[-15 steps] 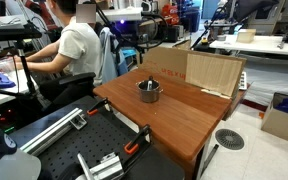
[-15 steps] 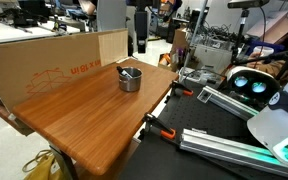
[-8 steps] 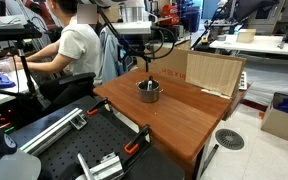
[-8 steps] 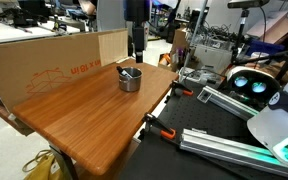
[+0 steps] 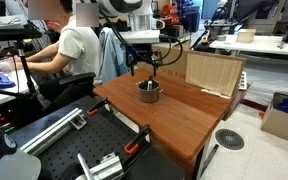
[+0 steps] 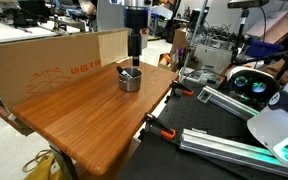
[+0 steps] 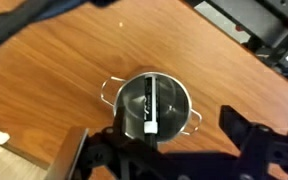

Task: Remove the marker from the pot and put it on the table

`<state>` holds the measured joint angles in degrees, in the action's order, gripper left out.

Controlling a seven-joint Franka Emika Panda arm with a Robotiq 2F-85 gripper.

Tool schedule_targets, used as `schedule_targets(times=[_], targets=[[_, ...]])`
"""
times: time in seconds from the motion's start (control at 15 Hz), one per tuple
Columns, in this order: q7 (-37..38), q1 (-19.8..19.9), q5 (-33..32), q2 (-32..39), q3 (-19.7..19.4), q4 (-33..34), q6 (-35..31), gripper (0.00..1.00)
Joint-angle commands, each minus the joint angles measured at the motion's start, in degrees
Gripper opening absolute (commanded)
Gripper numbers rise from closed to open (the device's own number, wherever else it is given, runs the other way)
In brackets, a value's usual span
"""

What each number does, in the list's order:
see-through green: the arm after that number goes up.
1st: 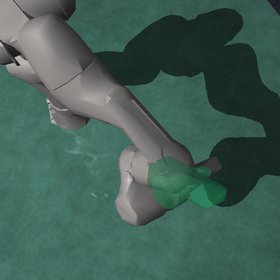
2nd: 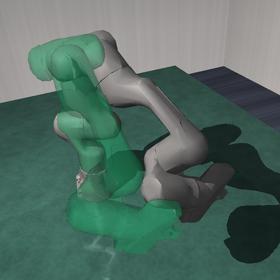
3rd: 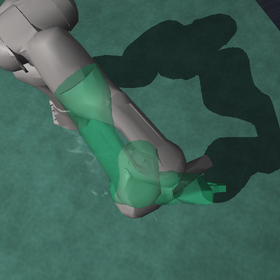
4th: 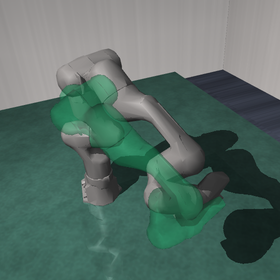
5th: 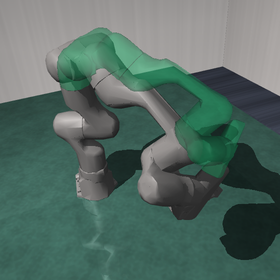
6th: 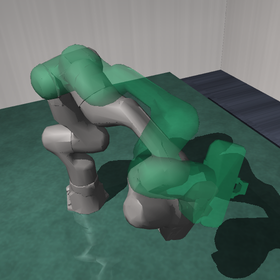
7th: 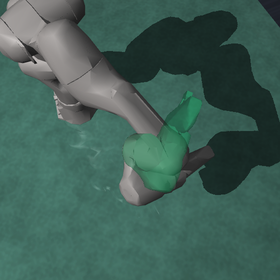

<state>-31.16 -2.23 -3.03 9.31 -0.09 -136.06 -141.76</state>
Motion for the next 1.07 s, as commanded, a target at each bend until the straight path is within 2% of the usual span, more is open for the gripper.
schedule_targets(times=[0.0, 0.47, 1.0], targets=[[-0.7, 2.0, -0.5, 3.4, 1.3, 2.7, -0.8, 1.0], [-0.2, 3.3, -1.1, 9.8, 2.3, 8.1, 0.3, 1.0], [1.8, 2.1, -3.9, 14.3, 3.2, 12.6, 1.6, 1.0]])
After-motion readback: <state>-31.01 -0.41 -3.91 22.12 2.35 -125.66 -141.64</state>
